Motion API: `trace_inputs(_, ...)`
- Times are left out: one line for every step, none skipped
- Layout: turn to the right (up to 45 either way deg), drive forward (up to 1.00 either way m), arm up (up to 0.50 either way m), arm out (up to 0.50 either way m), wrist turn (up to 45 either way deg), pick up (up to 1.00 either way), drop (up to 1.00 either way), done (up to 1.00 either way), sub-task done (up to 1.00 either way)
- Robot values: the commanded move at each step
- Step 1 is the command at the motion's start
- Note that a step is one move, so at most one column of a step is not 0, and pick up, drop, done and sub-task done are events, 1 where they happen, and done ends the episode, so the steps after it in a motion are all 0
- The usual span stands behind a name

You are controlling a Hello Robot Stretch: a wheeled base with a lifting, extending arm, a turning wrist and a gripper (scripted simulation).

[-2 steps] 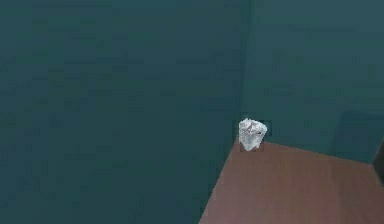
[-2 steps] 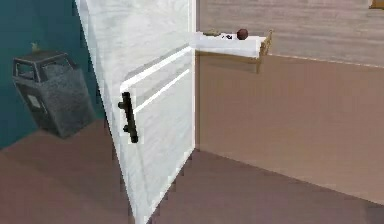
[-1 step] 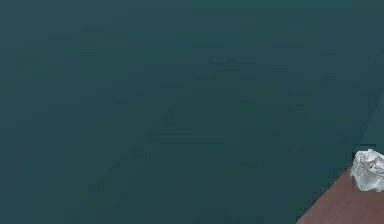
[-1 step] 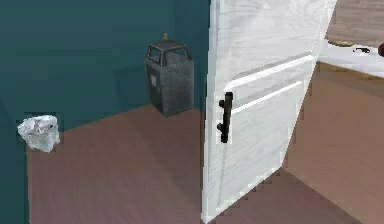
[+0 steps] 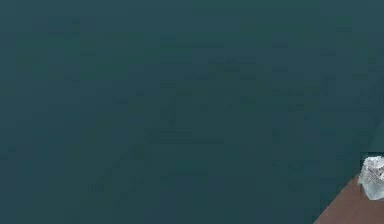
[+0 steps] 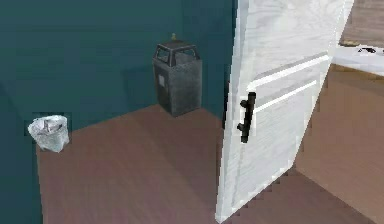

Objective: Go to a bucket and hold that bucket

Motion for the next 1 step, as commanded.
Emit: trace_inputs(45.0,0.00,0.00,0.00,0.0,0.00,0.00,0.00,0.00)
